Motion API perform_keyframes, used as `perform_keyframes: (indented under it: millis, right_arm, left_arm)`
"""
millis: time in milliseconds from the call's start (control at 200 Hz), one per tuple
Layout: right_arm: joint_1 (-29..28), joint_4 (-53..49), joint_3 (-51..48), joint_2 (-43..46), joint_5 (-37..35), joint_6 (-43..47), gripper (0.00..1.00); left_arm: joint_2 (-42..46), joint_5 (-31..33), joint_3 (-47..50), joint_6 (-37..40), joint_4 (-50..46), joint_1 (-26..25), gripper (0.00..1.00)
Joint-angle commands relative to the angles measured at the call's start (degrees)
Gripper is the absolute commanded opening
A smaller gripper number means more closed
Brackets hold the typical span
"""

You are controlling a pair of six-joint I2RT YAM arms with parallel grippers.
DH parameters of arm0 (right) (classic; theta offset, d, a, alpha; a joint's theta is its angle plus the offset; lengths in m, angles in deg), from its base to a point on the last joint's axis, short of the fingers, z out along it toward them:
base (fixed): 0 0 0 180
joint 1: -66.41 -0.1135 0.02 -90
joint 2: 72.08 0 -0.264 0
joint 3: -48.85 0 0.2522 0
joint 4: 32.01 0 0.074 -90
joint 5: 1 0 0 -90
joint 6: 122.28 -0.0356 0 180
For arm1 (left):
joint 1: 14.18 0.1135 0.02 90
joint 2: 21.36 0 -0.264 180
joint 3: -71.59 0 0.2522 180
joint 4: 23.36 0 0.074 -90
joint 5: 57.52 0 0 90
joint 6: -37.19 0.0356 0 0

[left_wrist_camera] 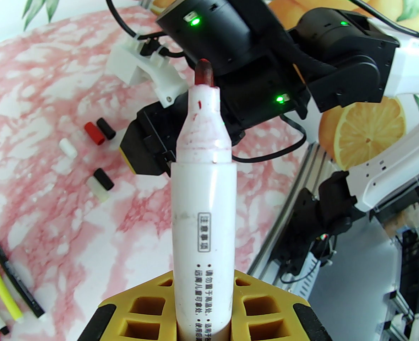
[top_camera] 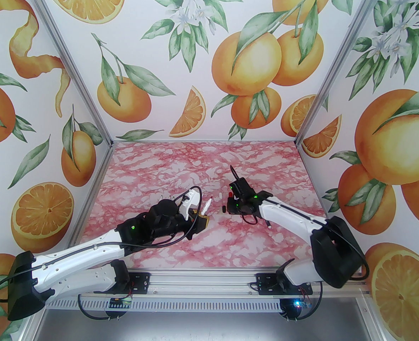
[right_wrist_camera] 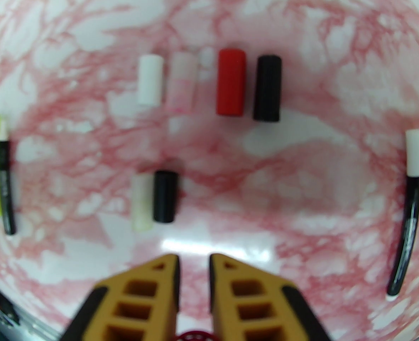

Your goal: Open the pen caps

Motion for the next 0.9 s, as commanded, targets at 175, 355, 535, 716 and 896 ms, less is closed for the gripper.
perform_keyframes:
  millis: [175,355,535,716,896]
  right_arm:
    - [0.2,4.9,1.8,-4.6,-3.2,-1.9,0.16]
    - [0.4,5.9,2.6,-7.2,-3.1,-2.3,0.17]
    - [0.5,6.9,2.9,-9.1,-3.9,-3.0,0.18]
    - [0.5,7.1,3.2,-10.3,-4.4,-3.5,0.2]
    - [0.5,7.2,3.4,-11.2,-4.5,-3.7,0.22]
  left_arm:
    - [0.1,0.2,0.6,-0.5,-0.3,0.5,0.0]
    - [-0.6,-0.2,0.8,-0.7,-0.4,0.6,0.0]
    - [-0.4,-0.4,1.2,-1.2,0.3,0.7,0.0]
    - [-1.3,-1.5,1.1,-1.4,0.1,1.0,0.0]
    - [-1.6,-1.7,1.2,-1.5,0.3,1.1,0.0]
